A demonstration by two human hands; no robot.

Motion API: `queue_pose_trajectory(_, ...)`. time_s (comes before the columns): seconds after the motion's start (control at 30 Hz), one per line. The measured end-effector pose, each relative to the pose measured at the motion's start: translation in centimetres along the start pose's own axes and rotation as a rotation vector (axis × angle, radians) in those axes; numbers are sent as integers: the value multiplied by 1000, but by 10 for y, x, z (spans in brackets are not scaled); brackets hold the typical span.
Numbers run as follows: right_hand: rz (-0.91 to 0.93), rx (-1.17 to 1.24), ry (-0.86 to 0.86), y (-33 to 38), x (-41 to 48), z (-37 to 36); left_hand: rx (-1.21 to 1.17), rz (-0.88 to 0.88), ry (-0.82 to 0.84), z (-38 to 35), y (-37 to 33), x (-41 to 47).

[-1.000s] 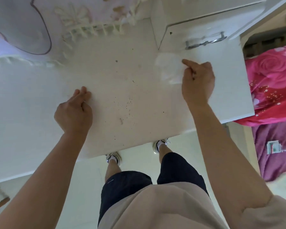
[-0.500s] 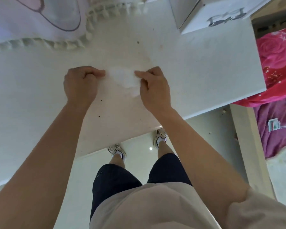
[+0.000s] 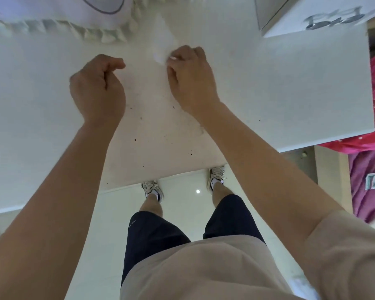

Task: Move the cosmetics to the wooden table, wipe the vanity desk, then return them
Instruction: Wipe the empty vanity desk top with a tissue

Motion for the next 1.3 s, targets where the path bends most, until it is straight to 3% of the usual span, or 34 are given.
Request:
queue_pose_trajectory(0.03,70,77,50,9,1,-2,21,12,-36,5,4,2)
queue_pose_trajectory(0.1,43,238,67,4,3,4,83,48,-87,16,18,10)
queue_pose_trajectory(0.23,-286,295,-331,-65,15,48,152,120,-188,35,55,20)
queue_pose_trajectory(0.43,-493,-58,-105,-81,47,19,269,138,-174,54,82,19)
queue_pose_trajectory(0.5,-331,-18,-71,-37,55,-1,291,155,-195,59,91,19)
queue_pose_trajectory(0.6,131,50,113,54,51,-33,314,114,-209,65,102,20)
queue_pose_trajectory(0.67,266,221,133,84,41,-37,371,59,-210,71,107,22)
queue_pose_trajectory(0.73,166,419,-25,71,37,-22,429,24,-204,77,115,23)
queue_pose_trajectory(0.83,-226,468,-340,3,34,13,498,-34,-152,78,132,23)
queue_pose_trajectory(0.87,-347,402,-349,-21,35,20,516,-57,-128,78,137,23)
queue_pose_trajectory(0.93,-544,175,-212,-55,35,20,533,-86,-98,78,139,25)
queue_pose_trajectory(1.0,-604,-54,-40,-52,37,4,523,-64,-102,80,136,27)
queue_pose_trajectory(1.2,26,-159,160,113,39,-49,544,-60,-28,78,129,26)
queue_pose_trajectory(1.3,263,-60,189,138,28,-50,547,-61,26,81,124,22)
Point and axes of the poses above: each hand's wrist, its own x-axis towards the middle knuckle, its own z-axis out of the back of the hand, y = z × x, the point moved 5 cm from there along x, towards the middle knuckle, and after that the axes turned 4 degrees about z, right-handed, at the moved point
